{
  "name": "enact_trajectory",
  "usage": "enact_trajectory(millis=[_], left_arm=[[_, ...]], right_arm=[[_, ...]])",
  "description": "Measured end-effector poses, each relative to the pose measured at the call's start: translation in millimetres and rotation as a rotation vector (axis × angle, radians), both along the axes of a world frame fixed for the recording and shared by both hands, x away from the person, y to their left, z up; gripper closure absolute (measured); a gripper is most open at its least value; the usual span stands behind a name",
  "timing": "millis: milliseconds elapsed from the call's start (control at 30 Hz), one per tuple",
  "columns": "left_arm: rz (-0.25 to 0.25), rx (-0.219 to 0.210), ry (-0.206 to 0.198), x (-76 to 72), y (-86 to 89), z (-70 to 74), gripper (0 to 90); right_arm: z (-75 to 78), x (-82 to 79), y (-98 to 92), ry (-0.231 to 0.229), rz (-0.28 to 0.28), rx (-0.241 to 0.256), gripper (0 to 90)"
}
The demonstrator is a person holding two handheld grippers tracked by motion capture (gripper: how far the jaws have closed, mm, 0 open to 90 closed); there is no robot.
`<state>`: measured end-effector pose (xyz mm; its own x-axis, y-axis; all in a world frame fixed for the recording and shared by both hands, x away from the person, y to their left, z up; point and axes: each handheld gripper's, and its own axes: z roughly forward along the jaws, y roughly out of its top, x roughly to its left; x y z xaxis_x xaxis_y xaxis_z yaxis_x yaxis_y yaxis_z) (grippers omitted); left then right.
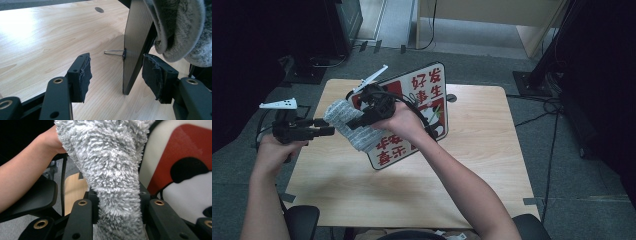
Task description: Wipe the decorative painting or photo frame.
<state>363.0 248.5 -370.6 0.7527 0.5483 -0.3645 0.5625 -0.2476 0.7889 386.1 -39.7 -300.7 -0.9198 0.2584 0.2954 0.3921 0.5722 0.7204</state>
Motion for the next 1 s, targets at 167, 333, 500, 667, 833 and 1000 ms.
enact_trajectory(millis=[167, 333, 500, 667, 833, 1000], left_arm=[[-0.003, 0.005, 0.004, 0.0, -0.6, -0.1, 39.9], [-0.007, 0.002, 0.008, 0.4, -0.4, -0.8, 39.1], [-0.002, -0.001, 0.014, 0.6, 0.6, -0.9, 38.5], [-0.013, 0.0, 0.03, 1.5, 0.3, -1.3, 38.3], [-0.007, 0.001, 0.031, 2.0, 0.3, -1.8, 37.6], [-0.007, 0.0, 0.041, 2.2, 1.4, -1.9, 37.6]], right_arm=[[-3.7, -1.2, -1.7, 0.007, -0.005, 0.0, 68.5], [-8.4, -2.3, -2.9, 0.016, -0.009, -0.001, 68.5], [-14.5, -3.0, -3.9, 0.031, -0.01, -0.009, 68.4], [-20.3, -3.9, -4.7, 0.035, -0.003, -0.023, 68.4], [-25.9, -6.1, -5.4, 0.041, -0.008, -0.029, 68.3], [-32.8, -8.4, -7.1, 0.026, -0.007, -0.035, 68.1]])
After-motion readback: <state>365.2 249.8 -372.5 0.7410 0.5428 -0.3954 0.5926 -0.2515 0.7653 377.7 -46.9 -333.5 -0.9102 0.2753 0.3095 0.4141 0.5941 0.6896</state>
